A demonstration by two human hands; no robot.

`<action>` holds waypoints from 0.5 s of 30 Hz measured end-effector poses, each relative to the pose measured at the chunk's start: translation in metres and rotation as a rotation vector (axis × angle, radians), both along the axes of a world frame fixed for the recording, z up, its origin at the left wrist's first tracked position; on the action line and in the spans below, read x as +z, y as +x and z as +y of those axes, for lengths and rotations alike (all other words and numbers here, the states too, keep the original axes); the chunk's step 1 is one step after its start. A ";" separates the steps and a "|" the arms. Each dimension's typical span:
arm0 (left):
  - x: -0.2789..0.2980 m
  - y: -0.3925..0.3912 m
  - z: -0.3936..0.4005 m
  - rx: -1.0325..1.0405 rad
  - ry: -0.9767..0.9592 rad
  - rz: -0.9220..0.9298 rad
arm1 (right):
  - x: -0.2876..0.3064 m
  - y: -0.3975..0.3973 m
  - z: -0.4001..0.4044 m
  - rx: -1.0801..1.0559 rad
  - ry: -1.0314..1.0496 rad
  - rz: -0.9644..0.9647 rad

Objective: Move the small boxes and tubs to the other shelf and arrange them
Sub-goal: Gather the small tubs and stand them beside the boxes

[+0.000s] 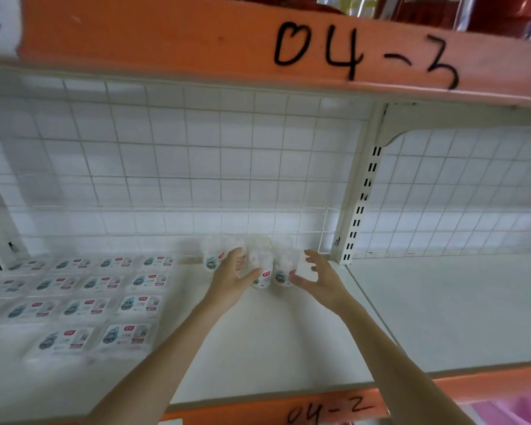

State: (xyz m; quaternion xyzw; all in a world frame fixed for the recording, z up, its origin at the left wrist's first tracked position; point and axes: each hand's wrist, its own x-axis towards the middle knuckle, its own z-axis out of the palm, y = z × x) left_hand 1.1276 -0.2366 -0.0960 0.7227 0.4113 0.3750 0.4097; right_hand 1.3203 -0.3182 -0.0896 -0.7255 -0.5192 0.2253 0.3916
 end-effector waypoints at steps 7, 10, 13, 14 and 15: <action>0.000 -0.061 -0.045 0.028 0.696 0.685 | 0.017 -0.010 -0.089 0.115 -0.030 -0.756; -0.001 -0.082 -0.079 0.060 0.733 0.790 | 0.014 -0.012 -0.127 0.115 -0.022 -0.804; 0.002 -0.103 -0.122 0.116 0.740 0.835 | 0.009 -0.018 -0.161 0.131 0.019 -0.828; 0.001 -0.110 -0.139 0.140 0.742 0.847 | 0.006 -0.022 -0.173 0.140 0.045 -0.830; -0.001 -0.117 -0.158 0.174 0.748 0.847 | 0.003 -0.026 -0.185 0.156 0.073 -0.826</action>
